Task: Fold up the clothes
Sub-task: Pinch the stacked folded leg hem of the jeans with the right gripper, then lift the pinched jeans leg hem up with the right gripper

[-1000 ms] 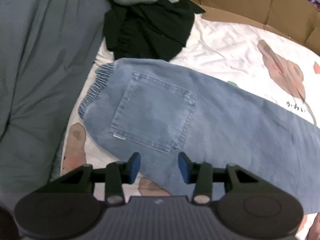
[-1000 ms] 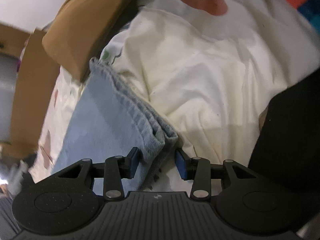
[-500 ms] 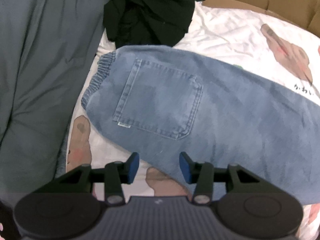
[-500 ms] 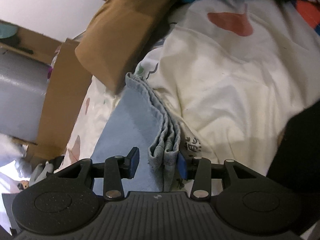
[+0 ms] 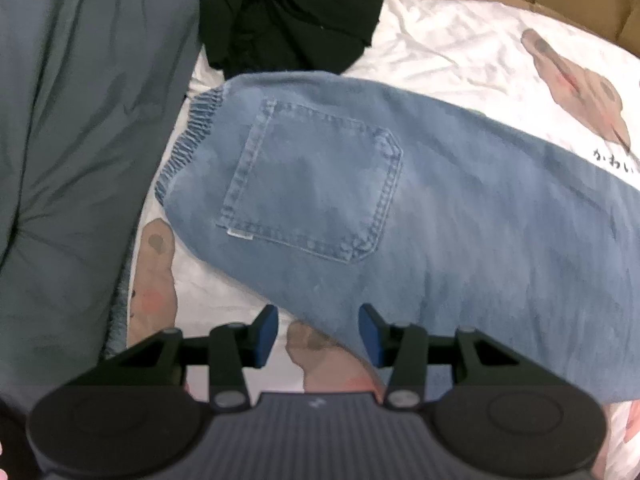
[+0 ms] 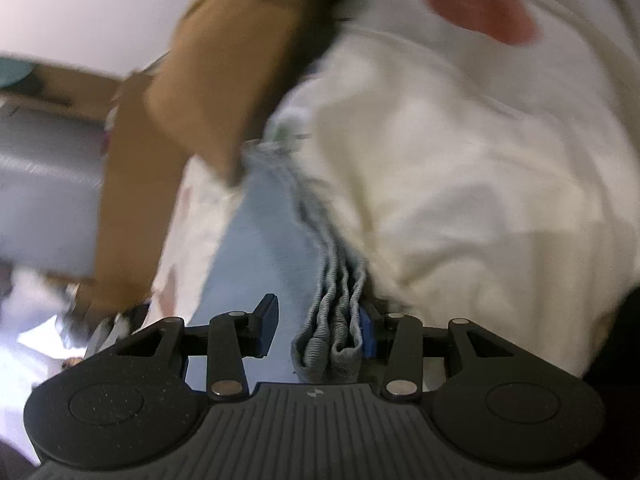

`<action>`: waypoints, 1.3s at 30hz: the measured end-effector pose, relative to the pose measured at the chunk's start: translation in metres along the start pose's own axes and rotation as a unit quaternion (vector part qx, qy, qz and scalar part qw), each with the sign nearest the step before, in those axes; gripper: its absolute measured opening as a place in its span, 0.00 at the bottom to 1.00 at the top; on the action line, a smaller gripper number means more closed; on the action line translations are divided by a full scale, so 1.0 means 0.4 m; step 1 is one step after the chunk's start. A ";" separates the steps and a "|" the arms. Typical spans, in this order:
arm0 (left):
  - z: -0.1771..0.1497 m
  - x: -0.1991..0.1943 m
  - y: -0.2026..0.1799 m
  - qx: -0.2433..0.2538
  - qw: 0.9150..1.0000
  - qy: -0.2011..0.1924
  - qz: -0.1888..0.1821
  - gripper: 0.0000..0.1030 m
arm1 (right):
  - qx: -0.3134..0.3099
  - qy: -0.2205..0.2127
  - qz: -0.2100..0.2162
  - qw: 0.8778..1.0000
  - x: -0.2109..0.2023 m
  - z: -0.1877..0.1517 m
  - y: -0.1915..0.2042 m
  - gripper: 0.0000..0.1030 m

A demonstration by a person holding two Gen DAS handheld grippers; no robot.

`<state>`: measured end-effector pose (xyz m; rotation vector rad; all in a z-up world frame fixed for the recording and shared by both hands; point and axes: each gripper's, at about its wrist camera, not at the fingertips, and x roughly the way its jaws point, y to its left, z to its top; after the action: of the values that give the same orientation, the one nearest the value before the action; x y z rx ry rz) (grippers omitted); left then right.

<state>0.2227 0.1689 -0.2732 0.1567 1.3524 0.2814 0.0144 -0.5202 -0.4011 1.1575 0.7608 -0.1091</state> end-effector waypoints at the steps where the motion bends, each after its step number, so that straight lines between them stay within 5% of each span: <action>1: -0.004 0.002 -0.004 0.002 1.000 0.002 0.001 0.46 | -0.014 0.007 0.008 1.000 -0.002 0.001 0.016 0.42; 10: -0.014 0.004 -0.013 0.007 1.000 0.007 0.002 0.46 | -0.017 0.044 -0.010 0.999 0.064 0.056 0.010 0.42; 22: -0.009 -0.007 0.001 0.007 1.000 0.001 0.001 0.47 | -0.011 0.091 0.043 0.995 0.126 0.133 0.017 0.42; 30: -0.021 0.018 0.004 0.015 1.000 0.012 -0.001 0.47 | -0.081 0.150 -0.008 0.985 0.193 0.167 0.050 0.41; 31: -0.021 0.020 0.007 0.011 1.000 0.010 -0.003 0.47 | -0.084 0.158 -0.009 0.984 0.196 0.169 0.052 0.33; 32: -0.021 0.021 0.010 0.008 1.000 0.008 -0.005 0.47 | -0.087 0.164 -0.011 0.982 0.199 0.171 0.054 0.09; 39: -0.036 0.042 0.010 0.007 1.000 0.005 -0.014 0.47 | -0.130 0.174 -0.068 0.974 0.207 0.160 0.101 0.09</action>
<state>0.2114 0.1767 -0.2909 0.1488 1.3653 0.2496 0.1257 -0.5332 -0.4065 0.8839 1.1307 0.0816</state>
